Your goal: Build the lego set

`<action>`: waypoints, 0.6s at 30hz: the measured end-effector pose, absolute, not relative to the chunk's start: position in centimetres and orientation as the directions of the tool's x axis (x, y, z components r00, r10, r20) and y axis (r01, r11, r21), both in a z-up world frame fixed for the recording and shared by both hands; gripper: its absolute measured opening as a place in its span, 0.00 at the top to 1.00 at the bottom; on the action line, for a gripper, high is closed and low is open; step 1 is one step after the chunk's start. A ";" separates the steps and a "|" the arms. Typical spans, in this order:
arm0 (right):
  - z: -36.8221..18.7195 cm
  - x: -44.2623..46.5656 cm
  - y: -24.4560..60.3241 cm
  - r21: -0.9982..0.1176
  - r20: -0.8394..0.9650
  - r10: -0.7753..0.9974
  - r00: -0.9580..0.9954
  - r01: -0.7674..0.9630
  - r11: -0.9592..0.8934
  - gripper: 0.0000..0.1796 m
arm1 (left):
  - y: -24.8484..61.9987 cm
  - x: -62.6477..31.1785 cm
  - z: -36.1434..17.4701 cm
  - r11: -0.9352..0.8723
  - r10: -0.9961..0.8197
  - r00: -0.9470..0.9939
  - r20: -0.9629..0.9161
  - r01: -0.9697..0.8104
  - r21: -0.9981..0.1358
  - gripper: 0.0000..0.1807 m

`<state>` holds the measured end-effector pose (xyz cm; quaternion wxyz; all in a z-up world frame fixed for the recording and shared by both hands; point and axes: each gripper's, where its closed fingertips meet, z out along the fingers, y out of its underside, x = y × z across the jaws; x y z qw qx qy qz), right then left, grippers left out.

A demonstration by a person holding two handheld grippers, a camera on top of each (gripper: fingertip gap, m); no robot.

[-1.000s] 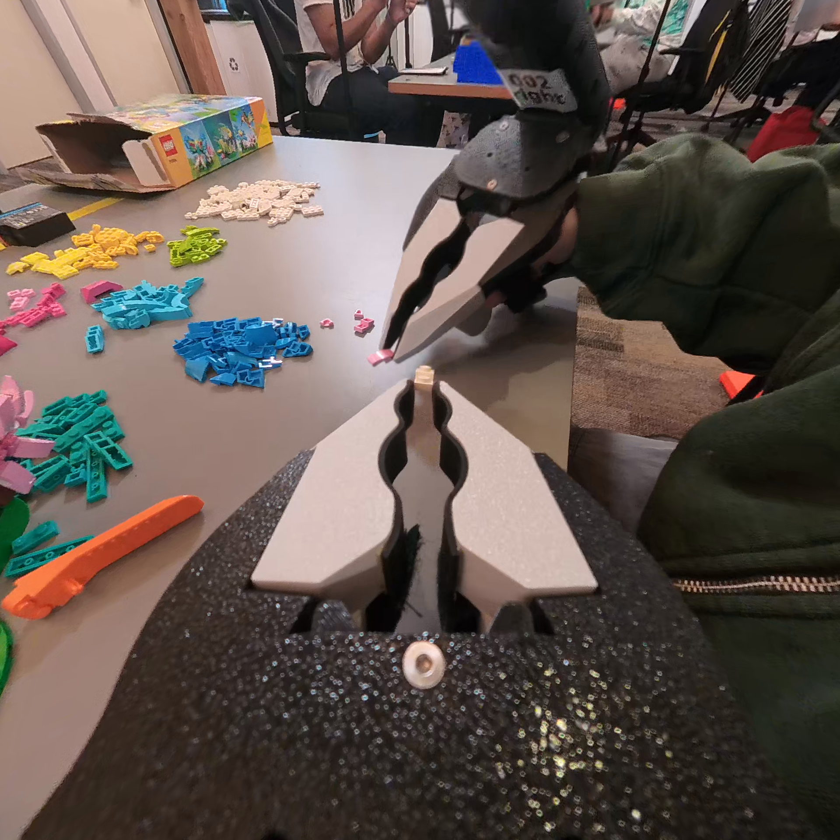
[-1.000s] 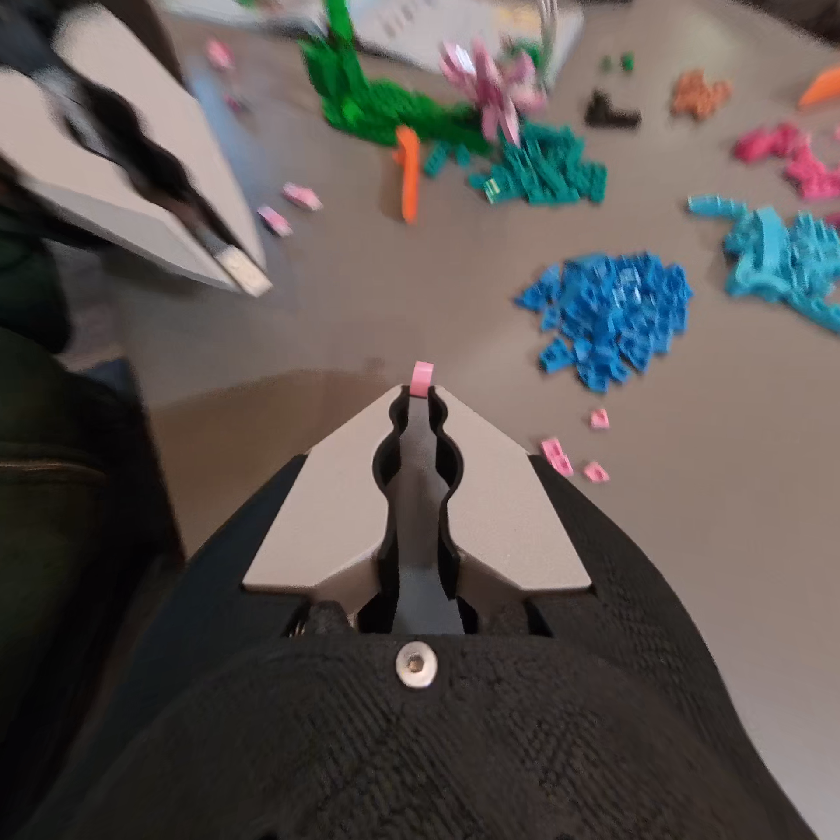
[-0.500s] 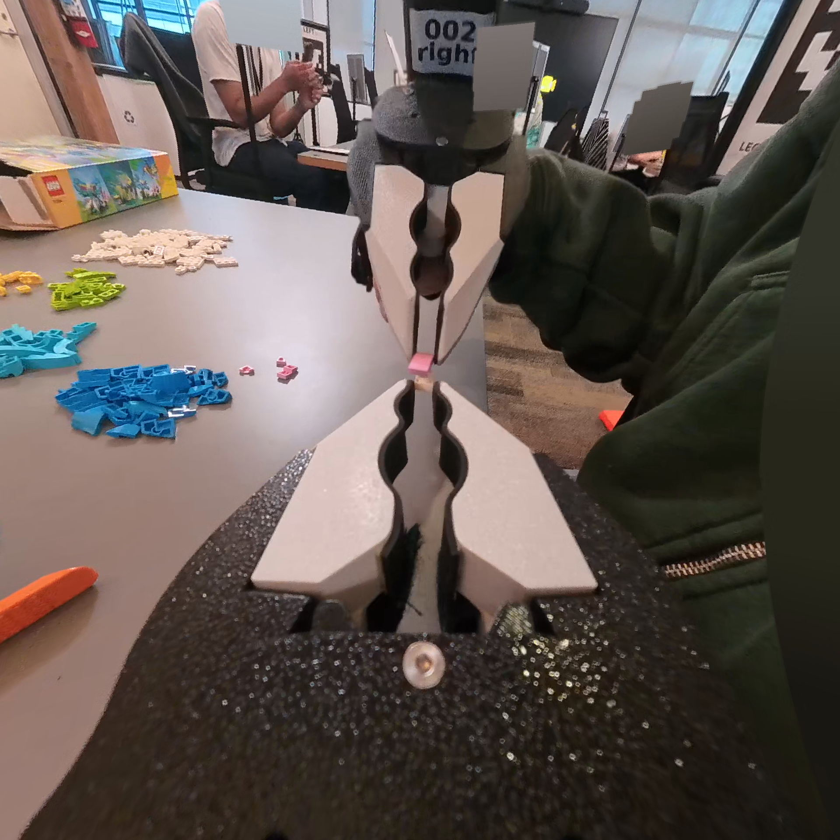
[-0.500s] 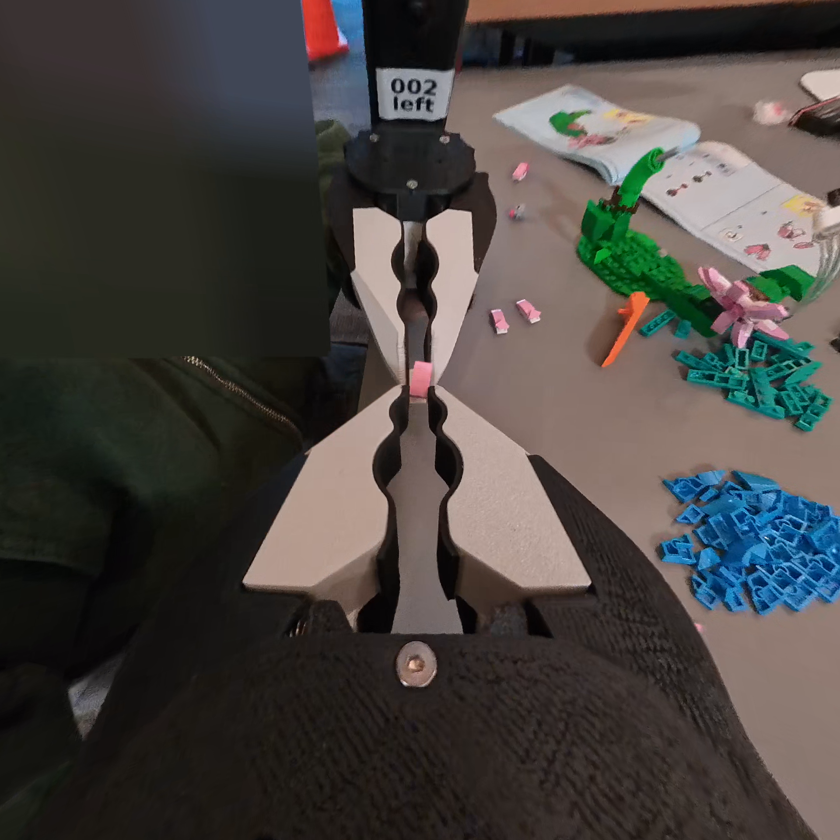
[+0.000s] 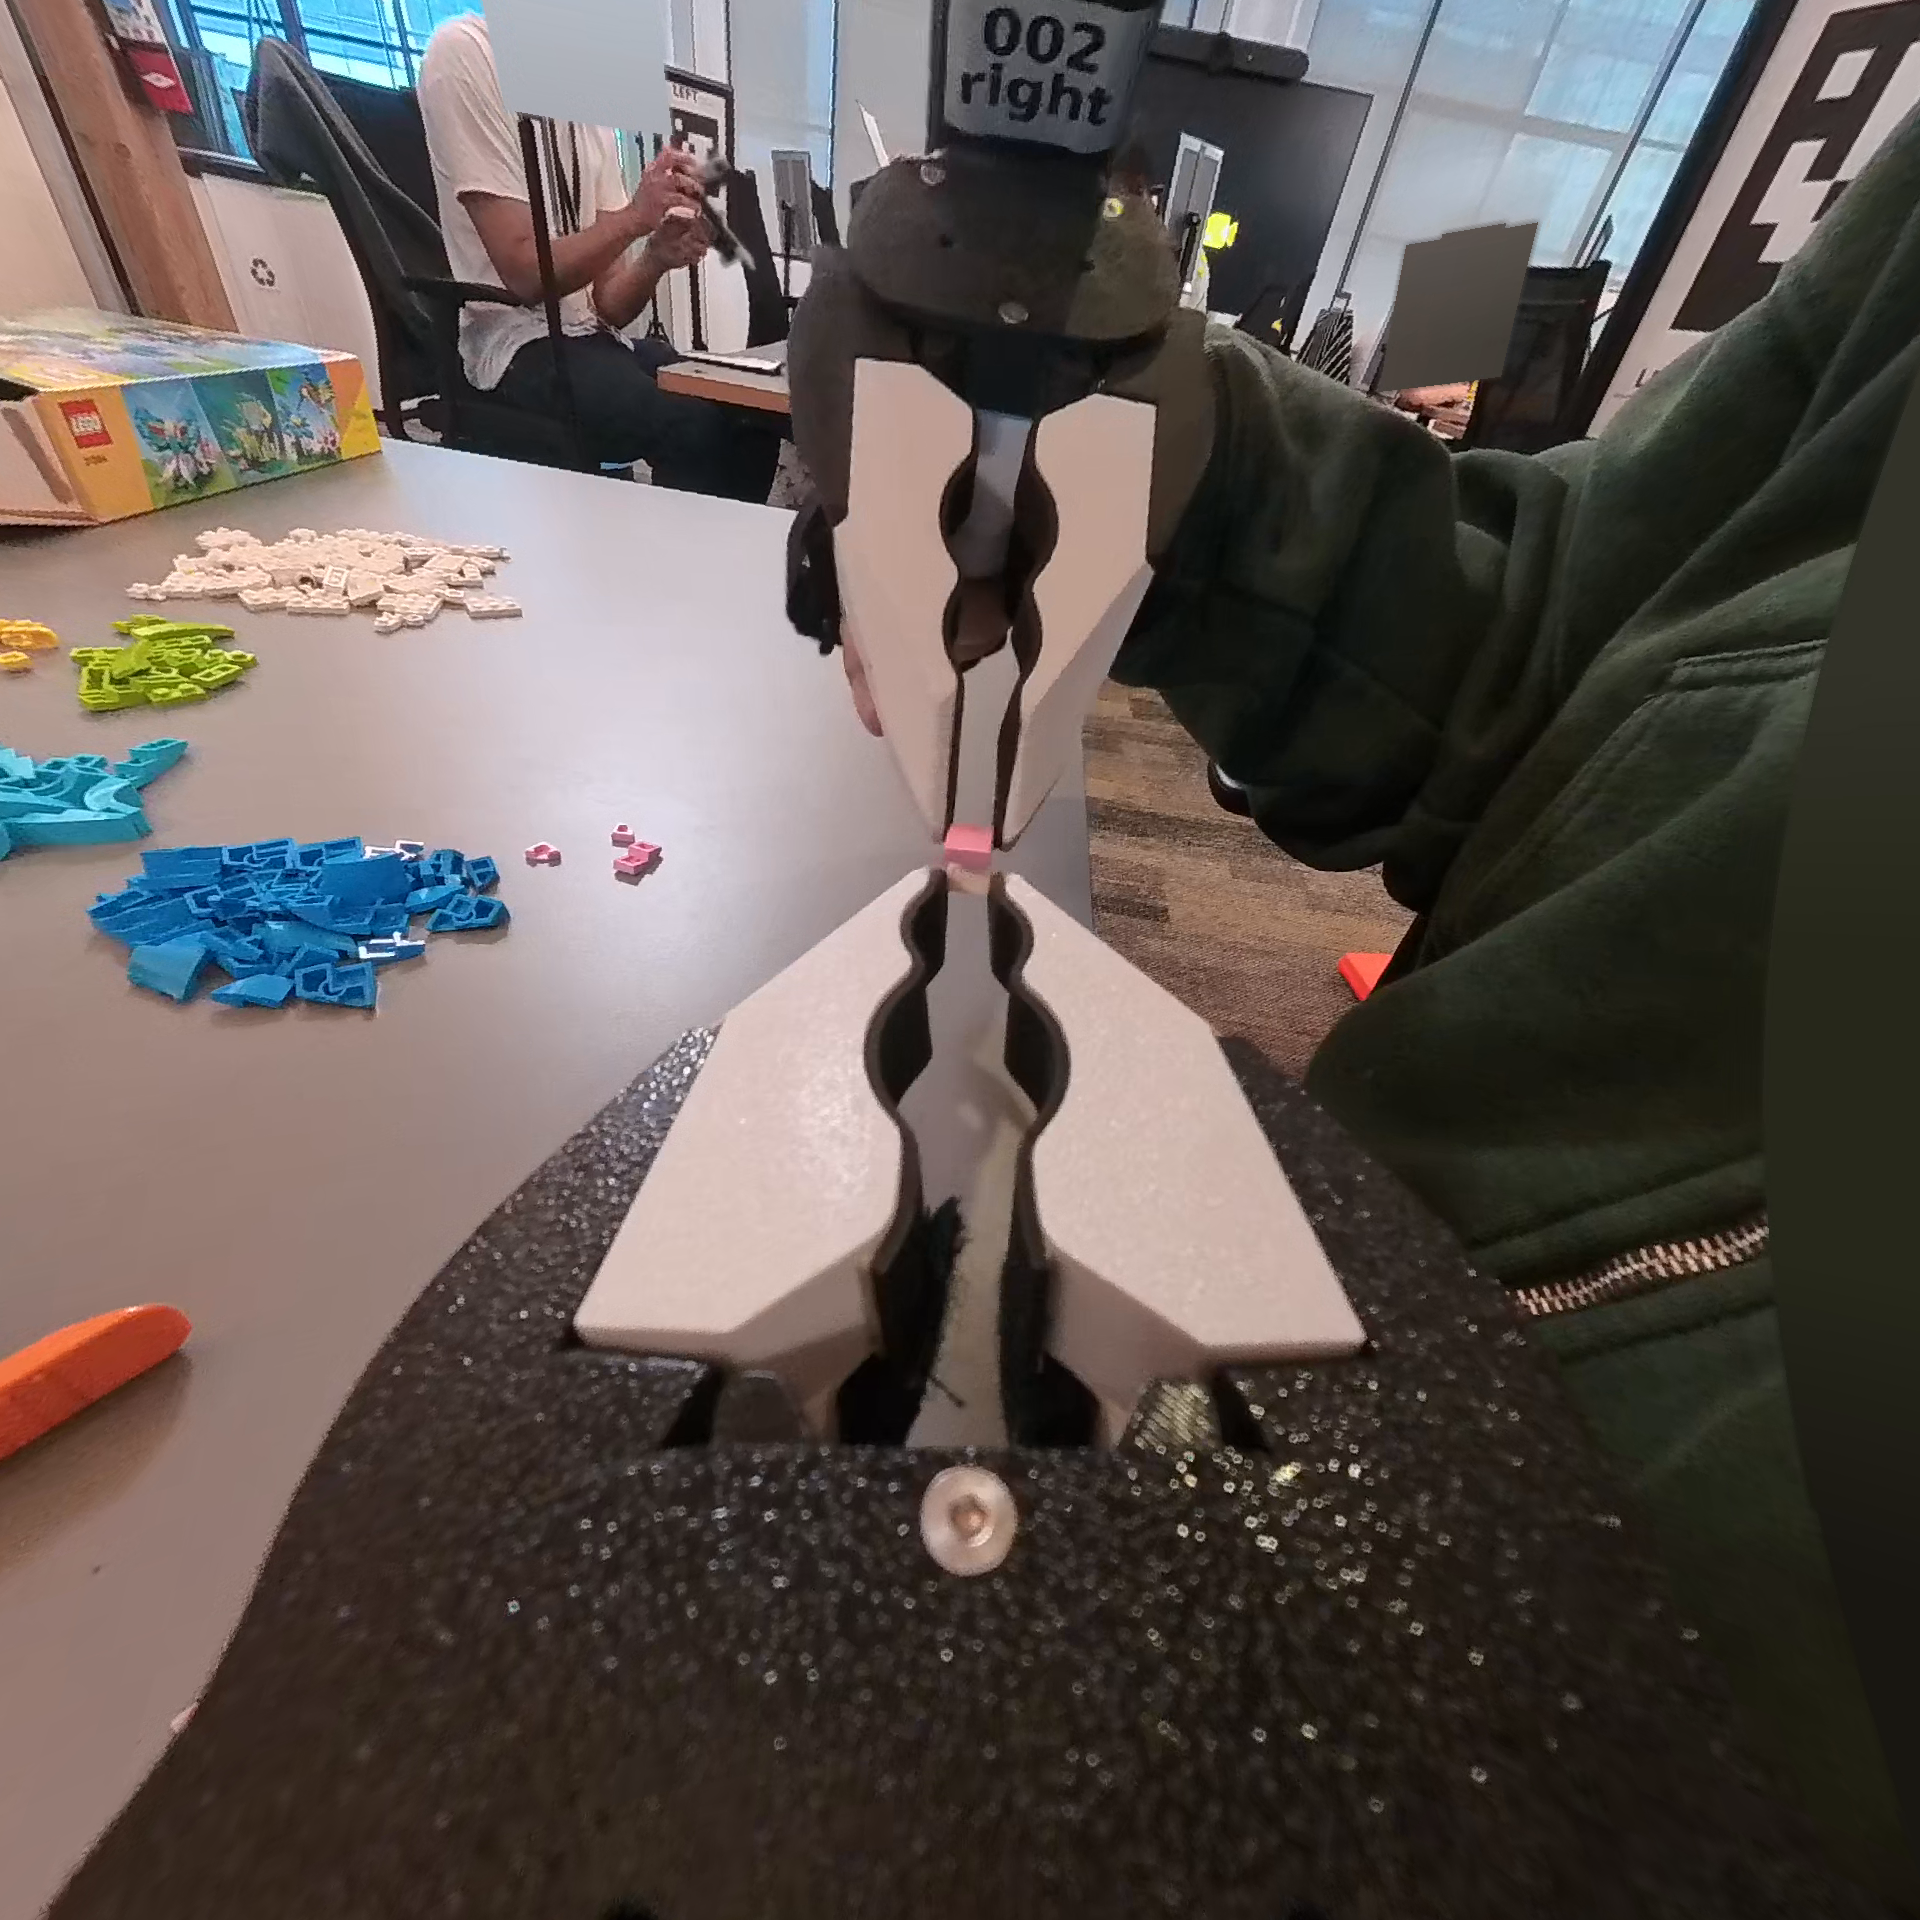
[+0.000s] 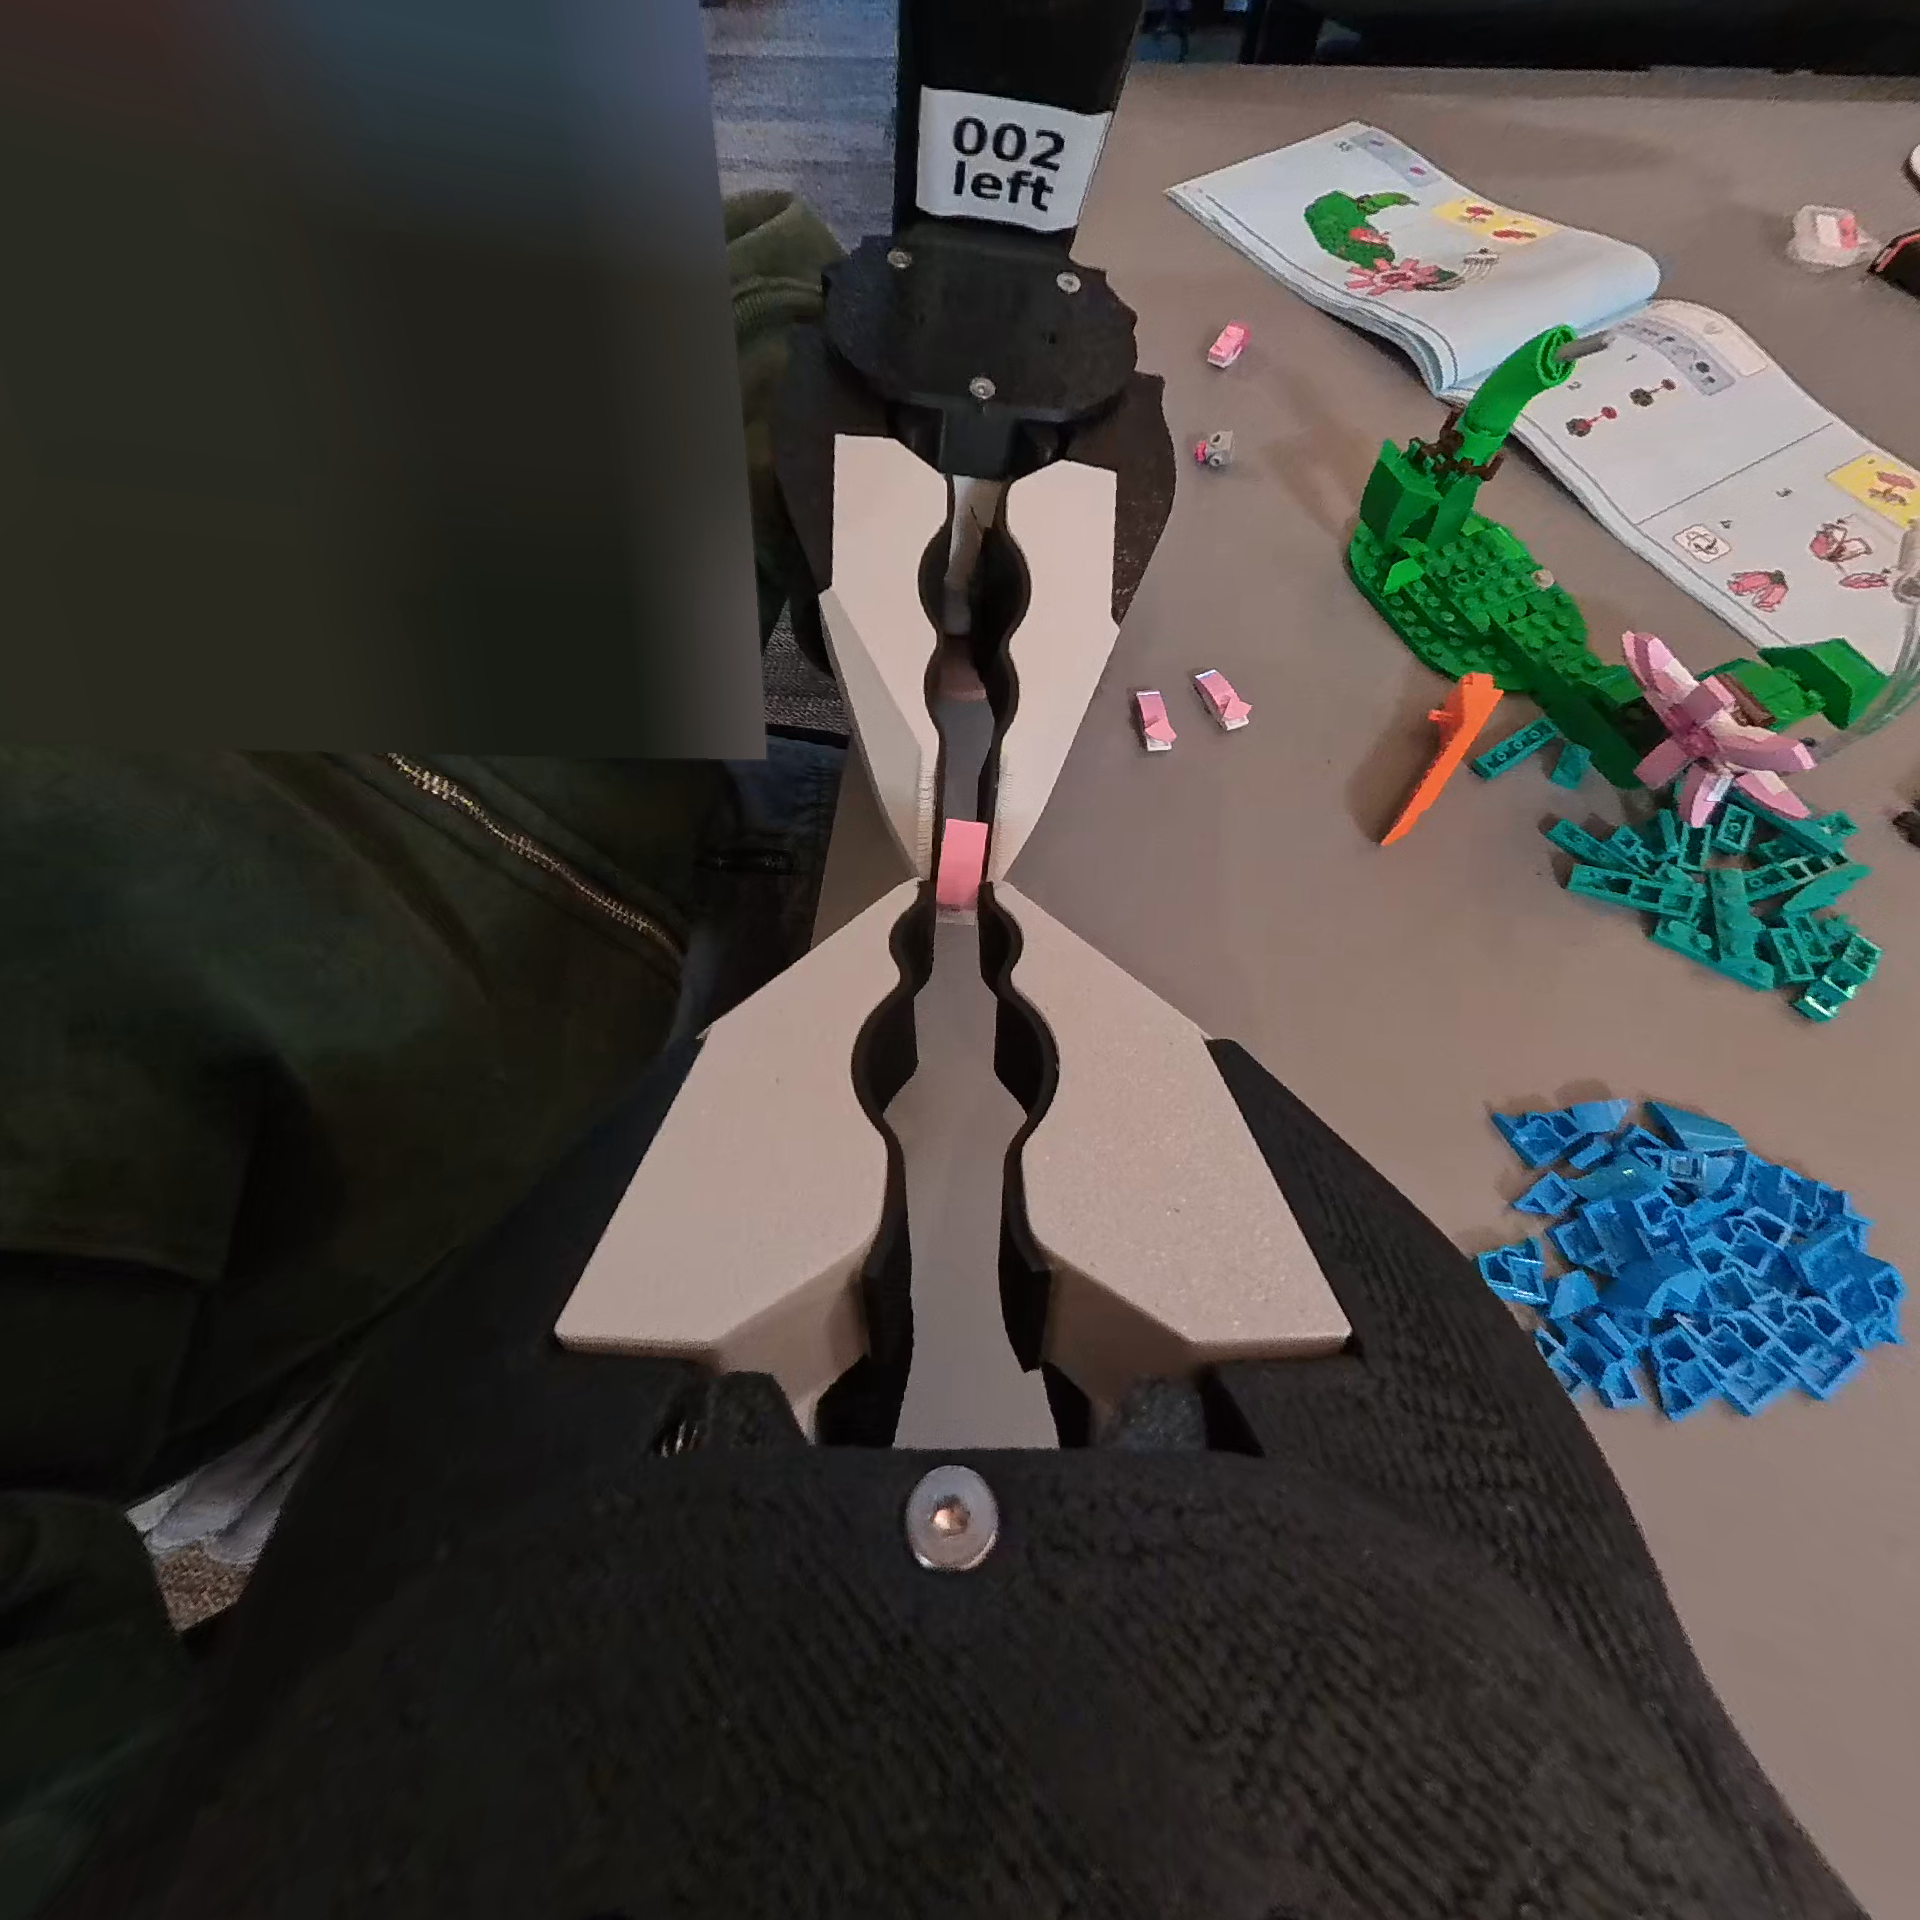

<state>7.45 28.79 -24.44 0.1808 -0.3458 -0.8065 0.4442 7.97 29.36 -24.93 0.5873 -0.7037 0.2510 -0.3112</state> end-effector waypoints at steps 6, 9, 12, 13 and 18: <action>-24.4 7.5 28.8 -0.839 -0.005 0.722 -0.692 0.396 0.373 0.96 | 29.4 7.9 -24.9 -0.184 -0.720 0.678 0.148 0.019 -0.983 0.97; -24.4 7.5 28.9 -0.841 -0.003 0.723 -0.691 0.394 0.372 0.96 | 29.4 7.9 -24.9 -0.184 -0.719 0.679 0.149 0.021 -0.983 0.97; -24.4 7.5 28.9 -0.842 -0.005 0.726 -0.688 0.395 0.368 0.96 | 29.4 7.9 -24.9 -0.185 -0.719 0.679 0.151 0.022 -0.982 0.97; -24.4 7.5 29.0 -0.842 -0.006 0.727 -0.686 0.396 0.367 0.96 | 29.4 7.9 -24.9 -0.185 -0.719 0.679 0.150 0.022 -0.983 0.97; -24.5 7.4 29.3 -0.842 -0.001 0.739 -0.674 0.399 0.362 0.96 | 29.4 7.9 -24.9 -0.184 -0.719 0.679 0.147 0.018 -0.983 0.97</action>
